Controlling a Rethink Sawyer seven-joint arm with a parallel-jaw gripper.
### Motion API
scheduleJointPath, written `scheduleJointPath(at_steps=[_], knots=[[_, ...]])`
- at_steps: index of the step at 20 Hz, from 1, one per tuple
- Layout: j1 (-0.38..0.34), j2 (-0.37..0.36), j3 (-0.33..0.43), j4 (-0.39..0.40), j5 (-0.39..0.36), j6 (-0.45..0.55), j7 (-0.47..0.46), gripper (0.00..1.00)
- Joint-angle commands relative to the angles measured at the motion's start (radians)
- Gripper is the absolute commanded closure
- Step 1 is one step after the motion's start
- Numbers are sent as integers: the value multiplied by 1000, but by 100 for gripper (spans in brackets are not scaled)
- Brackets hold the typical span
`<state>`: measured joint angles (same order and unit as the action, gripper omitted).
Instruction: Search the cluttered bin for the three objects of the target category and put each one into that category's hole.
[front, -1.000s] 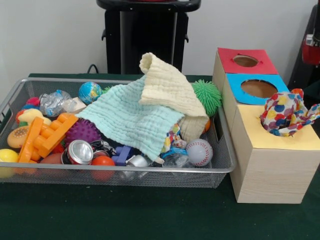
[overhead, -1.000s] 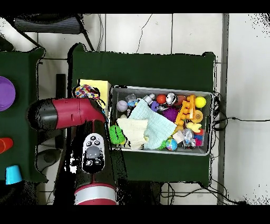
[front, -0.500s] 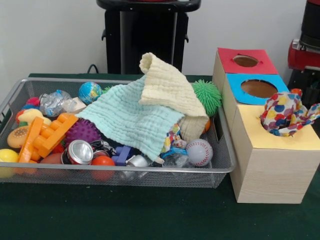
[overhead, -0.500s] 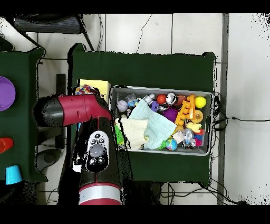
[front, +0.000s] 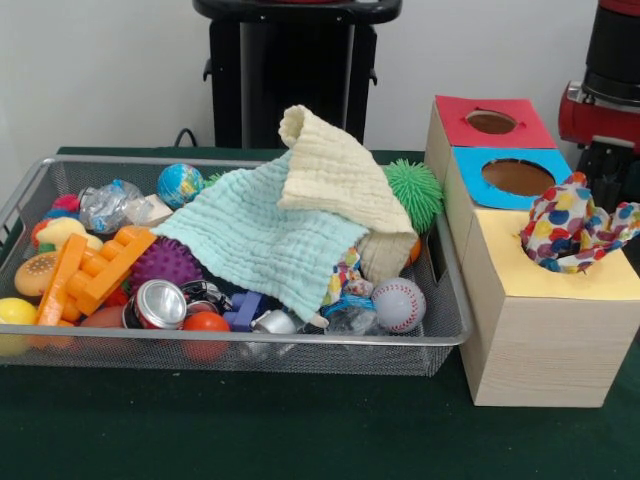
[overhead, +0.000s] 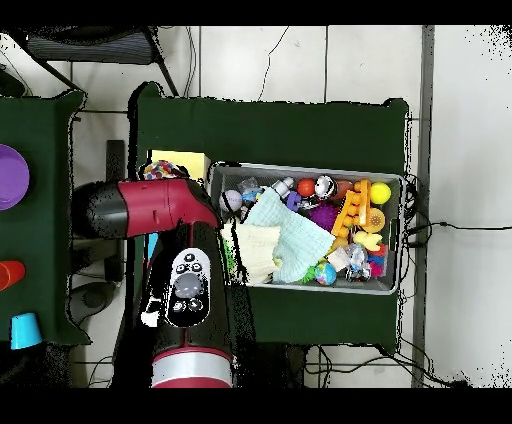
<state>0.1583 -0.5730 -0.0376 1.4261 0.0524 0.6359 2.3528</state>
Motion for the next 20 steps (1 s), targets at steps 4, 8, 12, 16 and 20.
scheduleJointPath(at_steps=[4, 8, 12, 16, 20], knots=[[-8, 70, -9, -49, -56, 72, 38, 100], [-27, 74, 12, -70, -39, 65, 25, 100], [-29, 64, 12, -61, -34, 36, 32, 100], [-33, 78, 9, -70, -39, 16, 31, 100], [-15, 92, -27, -93, -63, 16, 42, 100]])
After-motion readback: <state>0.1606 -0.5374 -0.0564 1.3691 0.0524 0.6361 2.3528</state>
